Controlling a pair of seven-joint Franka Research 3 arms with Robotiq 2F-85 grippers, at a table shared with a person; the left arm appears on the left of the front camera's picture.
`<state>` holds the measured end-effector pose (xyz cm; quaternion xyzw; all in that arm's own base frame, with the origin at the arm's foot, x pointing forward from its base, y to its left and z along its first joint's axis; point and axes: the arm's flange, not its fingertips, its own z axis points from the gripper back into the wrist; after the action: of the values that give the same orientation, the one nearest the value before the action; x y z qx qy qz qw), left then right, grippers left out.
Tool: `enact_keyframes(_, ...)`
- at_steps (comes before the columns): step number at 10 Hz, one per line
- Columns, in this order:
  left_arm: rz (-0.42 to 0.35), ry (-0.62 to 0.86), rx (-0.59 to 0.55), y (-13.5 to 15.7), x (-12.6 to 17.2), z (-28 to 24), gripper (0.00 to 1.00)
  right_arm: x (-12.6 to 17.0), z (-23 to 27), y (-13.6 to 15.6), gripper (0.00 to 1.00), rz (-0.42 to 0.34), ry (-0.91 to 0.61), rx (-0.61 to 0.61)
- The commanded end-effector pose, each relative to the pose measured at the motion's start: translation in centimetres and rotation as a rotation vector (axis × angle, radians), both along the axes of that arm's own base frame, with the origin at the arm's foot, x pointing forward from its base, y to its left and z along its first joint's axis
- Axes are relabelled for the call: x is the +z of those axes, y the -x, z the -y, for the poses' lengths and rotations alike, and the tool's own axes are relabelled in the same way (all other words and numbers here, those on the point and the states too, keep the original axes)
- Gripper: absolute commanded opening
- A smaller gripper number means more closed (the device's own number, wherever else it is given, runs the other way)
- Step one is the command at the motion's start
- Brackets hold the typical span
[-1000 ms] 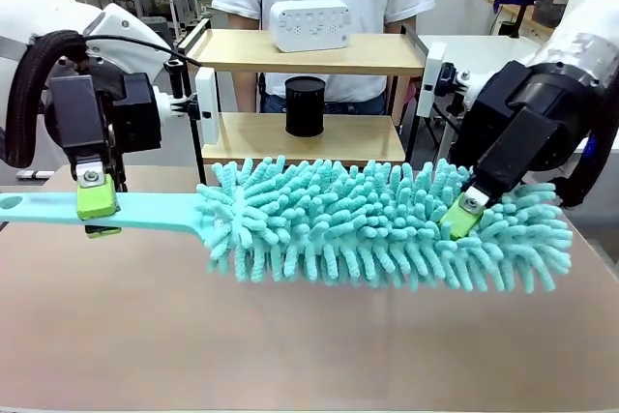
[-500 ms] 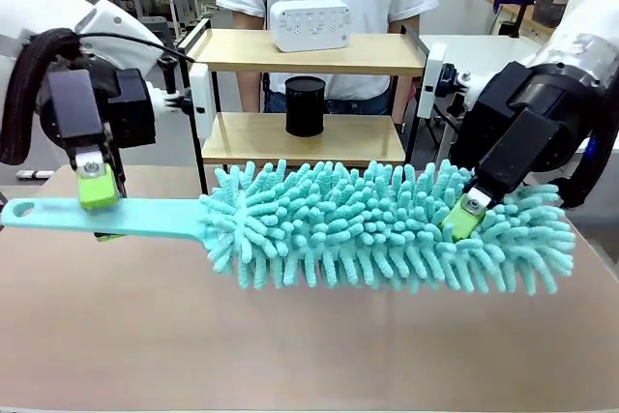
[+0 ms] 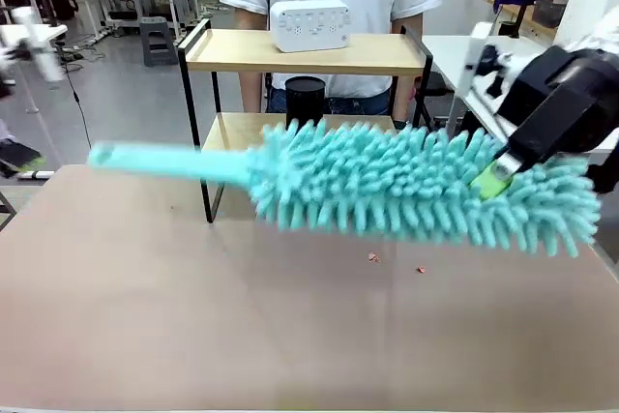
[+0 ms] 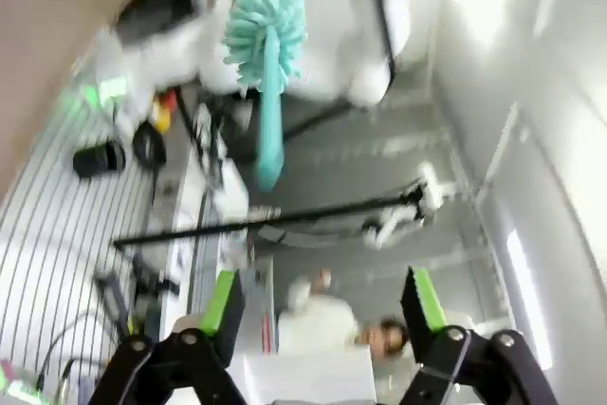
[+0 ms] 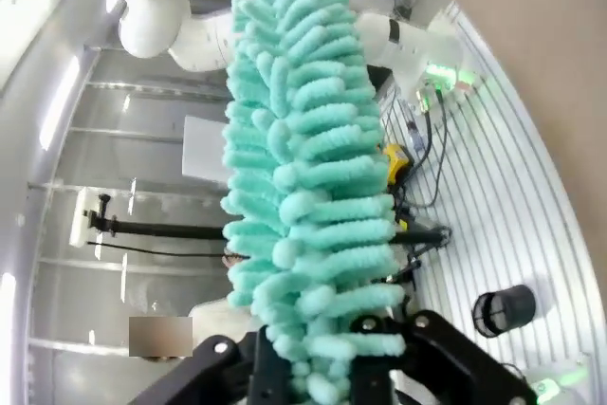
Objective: Clean the shelf.
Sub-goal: Hand the Duster back to the human.
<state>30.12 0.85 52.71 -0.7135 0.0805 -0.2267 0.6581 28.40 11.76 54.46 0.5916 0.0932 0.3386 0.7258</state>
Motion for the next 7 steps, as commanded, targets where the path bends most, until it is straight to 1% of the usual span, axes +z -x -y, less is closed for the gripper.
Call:
enact_keyframes(1, 0.104, 0.284, 0.625, 1.1, -3.4, -5.0, 1.0, 3.1, 7.1, -0.3, 0.0, 0.102, -0.201, -0.265)
enact_keyframes(2, 0.088, 0.295, 0.767, 0.9, -5.1, -6.3, 1.0, 4.3, 11.2, -0.4, 0.0, 0.128, -0.357, -0.505)
enact_keyframes(3, 0.063, 0.315, 0.78, 0.5, -6.3, -6.5, 1.0, 4.4, 15.1, -0.3, 0.0, 0.122, -0.426, -0.731)
enact_keyframes(4, 0.044, 0.341, 0.751, -0.3, -6.9, -6.3, 1.0, 3.5, 18.3, 0.0, 0.0, 0.107, -0.455, -0.952)
enact_keyframes(5, -0.003, 0.342, 0.697, -1.3, -7.3, -5.8, 1.0, 1.4, 21.5, 0.1, 0.0, 0.069, -0.432, -1.223)
enact_keyframes(6, -0.035, 0.244, 0.651, 0.5, -7.1, -10.7, 1.0, -1.1, 23.5, 0.1, 0.0, -0.006, -0.374, -1.409)
enact_keyframes(7, -0.035, 0.244, 0.651, 0.5, -7.1, -10.7, 1.0, -3.8, 24.3, -0.3, 0.0, -0.117, -0.27, -1.539)
